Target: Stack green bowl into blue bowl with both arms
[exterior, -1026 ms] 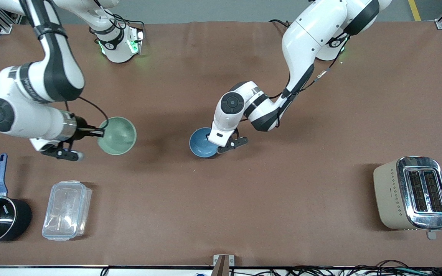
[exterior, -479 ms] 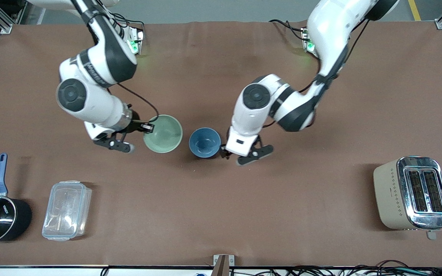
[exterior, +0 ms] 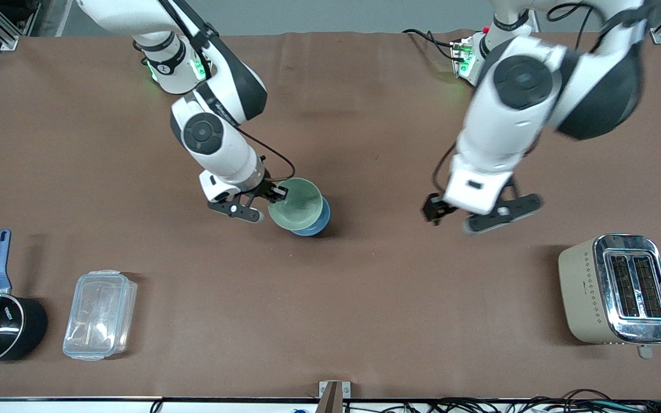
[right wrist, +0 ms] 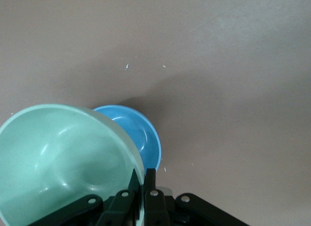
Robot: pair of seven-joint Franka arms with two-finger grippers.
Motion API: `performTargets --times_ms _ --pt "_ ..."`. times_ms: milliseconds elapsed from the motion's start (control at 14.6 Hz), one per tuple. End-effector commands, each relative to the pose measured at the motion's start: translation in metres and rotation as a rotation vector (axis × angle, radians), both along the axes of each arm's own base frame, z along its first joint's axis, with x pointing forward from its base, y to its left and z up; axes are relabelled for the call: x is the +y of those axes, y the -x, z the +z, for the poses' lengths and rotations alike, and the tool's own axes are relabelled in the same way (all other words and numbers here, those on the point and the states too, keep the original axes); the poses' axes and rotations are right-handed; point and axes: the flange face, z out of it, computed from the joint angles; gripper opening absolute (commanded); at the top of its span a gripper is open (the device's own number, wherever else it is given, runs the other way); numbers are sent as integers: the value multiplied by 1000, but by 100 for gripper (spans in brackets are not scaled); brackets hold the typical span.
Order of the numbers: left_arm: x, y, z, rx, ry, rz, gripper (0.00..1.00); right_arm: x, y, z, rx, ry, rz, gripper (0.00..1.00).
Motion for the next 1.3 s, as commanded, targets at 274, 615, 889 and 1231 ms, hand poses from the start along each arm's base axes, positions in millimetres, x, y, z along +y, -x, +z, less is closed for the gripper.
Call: performTargets --times_ms 274,615,889,1231 --pt "112 45 91 91 2 -231 100 10 20 -48 -48 41 0 1" --pt "189 60 106 169 64 -331 100 9 28 -62 -68 23 4 2" --pt "209 71 102 193 65 -354 100 13 31 -70 -63 18 2 3" --pt "213 65 99 188 64 -349 100 13 27 -78 -59 12 -2 9"
